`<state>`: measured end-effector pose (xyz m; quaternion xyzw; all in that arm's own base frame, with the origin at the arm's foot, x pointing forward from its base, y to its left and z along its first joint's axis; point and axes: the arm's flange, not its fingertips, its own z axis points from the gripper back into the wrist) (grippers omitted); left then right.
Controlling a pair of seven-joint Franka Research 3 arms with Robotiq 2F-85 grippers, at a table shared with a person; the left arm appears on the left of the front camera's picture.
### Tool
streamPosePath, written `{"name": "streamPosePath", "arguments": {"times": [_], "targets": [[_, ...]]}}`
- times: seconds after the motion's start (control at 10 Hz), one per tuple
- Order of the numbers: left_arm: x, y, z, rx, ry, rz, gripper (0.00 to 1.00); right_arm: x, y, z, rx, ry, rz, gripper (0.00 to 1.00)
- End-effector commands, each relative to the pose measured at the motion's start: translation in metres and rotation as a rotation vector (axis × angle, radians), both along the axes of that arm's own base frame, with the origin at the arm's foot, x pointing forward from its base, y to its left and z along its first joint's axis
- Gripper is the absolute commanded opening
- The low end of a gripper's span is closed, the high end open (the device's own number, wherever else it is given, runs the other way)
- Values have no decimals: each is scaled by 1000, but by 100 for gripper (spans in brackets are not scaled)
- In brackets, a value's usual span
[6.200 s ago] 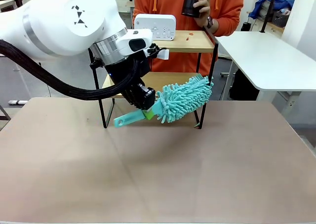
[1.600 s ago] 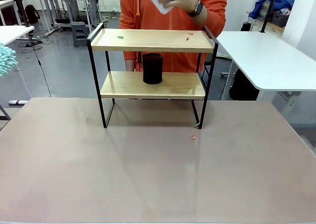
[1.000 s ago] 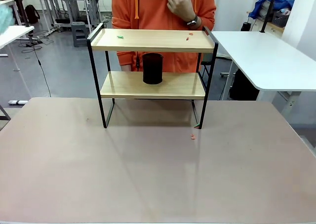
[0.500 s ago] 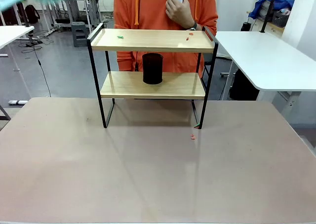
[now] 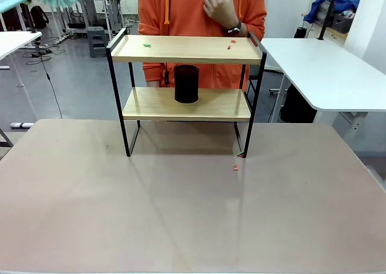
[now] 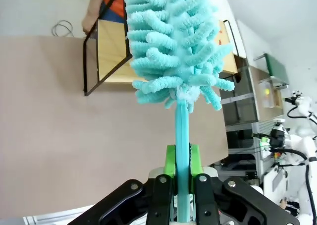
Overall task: Clean the shelf.
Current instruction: Clean the remaining tier of the Shelf with the Duster once objects are removed.
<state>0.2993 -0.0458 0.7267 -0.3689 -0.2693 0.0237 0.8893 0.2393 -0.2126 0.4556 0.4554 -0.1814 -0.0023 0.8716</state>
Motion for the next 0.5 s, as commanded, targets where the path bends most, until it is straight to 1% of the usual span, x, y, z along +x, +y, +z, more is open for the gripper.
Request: {"name": "streamPosePath", "arguments": {"times": [0.0, 0.1, 0.2, 0.4], "targets": [[20, -39, -11, 52, -1, 4, 12, 2, 1, 1, 20, -36, 4, 100], [38, -61, -16, 83, 15, -14, 12, 2, 1, 1, 20, -36, 4, 100], [53, -80, -24, 116, 49, -29, 12, 2, 1, 1, 20, -36, 4, 100], [68, -113, -42, 201, 106, -37, 12, 2, 1, 1, 20, -36, 4, 100]]}}
